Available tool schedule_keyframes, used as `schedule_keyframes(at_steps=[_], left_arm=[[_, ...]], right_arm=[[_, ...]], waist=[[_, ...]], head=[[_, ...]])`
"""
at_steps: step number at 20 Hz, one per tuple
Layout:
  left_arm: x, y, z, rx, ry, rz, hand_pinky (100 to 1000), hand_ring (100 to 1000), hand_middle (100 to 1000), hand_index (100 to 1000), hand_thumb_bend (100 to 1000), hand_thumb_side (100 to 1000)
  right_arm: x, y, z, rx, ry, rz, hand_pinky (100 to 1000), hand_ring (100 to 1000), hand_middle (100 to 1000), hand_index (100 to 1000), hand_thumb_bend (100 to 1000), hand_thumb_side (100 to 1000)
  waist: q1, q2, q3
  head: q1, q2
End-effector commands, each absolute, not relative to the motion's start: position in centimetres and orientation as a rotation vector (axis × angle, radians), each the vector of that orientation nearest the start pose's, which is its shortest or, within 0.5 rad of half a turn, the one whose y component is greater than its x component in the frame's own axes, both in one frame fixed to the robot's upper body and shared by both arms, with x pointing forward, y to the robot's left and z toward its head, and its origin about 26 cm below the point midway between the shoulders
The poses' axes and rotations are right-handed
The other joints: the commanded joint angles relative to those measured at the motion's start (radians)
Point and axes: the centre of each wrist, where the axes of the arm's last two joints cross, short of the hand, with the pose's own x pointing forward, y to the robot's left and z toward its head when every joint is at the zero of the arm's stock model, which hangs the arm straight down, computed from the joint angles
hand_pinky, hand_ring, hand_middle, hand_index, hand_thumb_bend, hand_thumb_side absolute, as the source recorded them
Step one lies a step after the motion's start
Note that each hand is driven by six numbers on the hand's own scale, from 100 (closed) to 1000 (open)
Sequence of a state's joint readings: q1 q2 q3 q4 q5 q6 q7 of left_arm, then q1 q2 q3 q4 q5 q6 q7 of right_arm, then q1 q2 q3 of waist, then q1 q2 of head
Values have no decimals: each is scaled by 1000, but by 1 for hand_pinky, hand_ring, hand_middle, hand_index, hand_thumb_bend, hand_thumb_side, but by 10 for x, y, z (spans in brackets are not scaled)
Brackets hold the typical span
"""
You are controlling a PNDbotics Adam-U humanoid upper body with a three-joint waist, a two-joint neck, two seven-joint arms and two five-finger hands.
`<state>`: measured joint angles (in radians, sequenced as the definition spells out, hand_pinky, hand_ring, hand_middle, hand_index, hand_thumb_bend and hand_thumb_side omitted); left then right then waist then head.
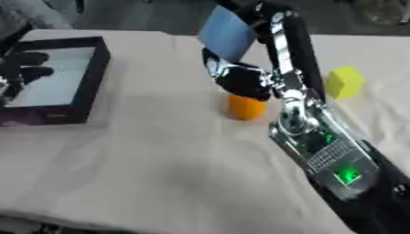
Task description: Pick up the objects with one hand, pass them to the other hand, and then place them into the box on the other side of the table.
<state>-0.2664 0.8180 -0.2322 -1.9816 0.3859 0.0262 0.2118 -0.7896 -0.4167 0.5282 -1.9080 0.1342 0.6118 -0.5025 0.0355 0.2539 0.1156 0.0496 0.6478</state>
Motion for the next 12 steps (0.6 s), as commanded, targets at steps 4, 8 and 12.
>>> schedule_keyframes(at_steps=[4, 8, 12], left_arm=[[292, 276, 229, 168, -1992, -788, 1000, 828, 840, 823, 100, 691], [296, 260, 245, 171, -1960, -928, 1000, 837, 850, 842, 100, 696], [297, 250, 253, 183, -1905, -1019, 1000, 844, 858, 851, 100, 705]], right_arm=[[310, -94, 250, -757, -2029, 330, 713, 608, 500, 483, 100, 100], [317, -90, 241, -799, -2015, 349, 714, 608, 498, 482, 100, 100], [321, -87, 235, -844, -2001, 372, 715, 607, 498, 482, 100, 100]], waist=[[22, -17, 2], [26, -16, 13], [30, -16, 19]], head=[[-12, 9], [-30, 12], [-50, 18]])
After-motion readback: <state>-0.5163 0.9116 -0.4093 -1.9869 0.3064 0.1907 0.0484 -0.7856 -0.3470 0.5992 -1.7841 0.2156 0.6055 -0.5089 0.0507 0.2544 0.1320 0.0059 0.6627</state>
